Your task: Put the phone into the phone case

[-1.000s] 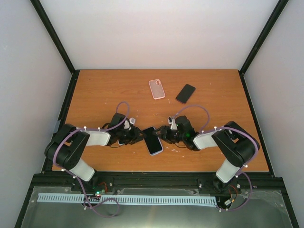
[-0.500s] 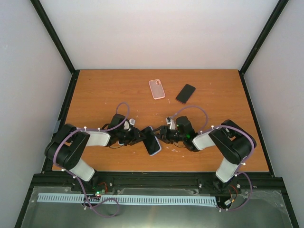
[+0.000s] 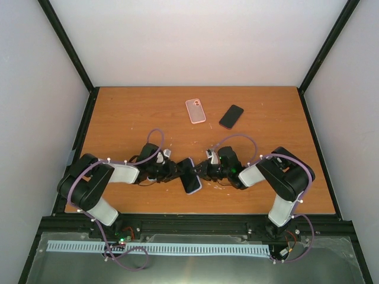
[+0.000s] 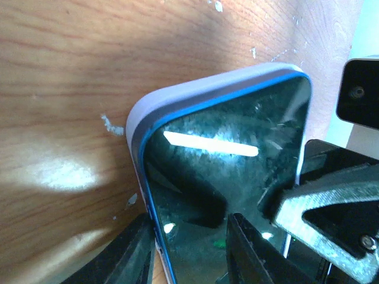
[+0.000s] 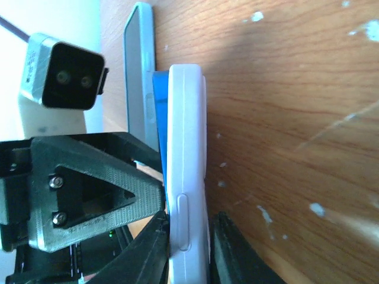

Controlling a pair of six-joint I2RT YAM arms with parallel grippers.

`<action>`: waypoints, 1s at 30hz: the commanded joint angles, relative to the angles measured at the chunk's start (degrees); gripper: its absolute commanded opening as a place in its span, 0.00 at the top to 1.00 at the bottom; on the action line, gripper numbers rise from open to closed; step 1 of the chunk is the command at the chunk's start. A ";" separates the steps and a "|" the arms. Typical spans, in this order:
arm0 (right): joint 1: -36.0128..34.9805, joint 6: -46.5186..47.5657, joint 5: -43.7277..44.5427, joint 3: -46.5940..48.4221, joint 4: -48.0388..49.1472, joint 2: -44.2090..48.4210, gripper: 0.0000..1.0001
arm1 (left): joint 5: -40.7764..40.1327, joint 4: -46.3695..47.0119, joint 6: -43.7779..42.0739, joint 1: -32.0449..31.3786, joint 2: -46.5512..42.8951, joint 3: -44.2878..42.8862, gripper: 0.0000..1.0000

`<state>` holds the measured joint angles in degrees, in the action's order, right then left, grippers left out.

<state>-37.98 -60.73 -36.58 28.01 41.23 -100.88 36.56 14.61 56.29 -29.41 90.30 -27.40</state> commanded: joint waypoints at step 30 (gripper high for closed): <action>0.01 -10.39 1.46 -5.43 14.30 21.93 0.94 | 8.66 -4.01 2.07 2.69 -32.86 2.01 0.08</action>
<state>-38.17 -67.02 -34.46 23.03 46.74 -83.85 42.89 10.57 58.72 -27.03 60.47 -22.87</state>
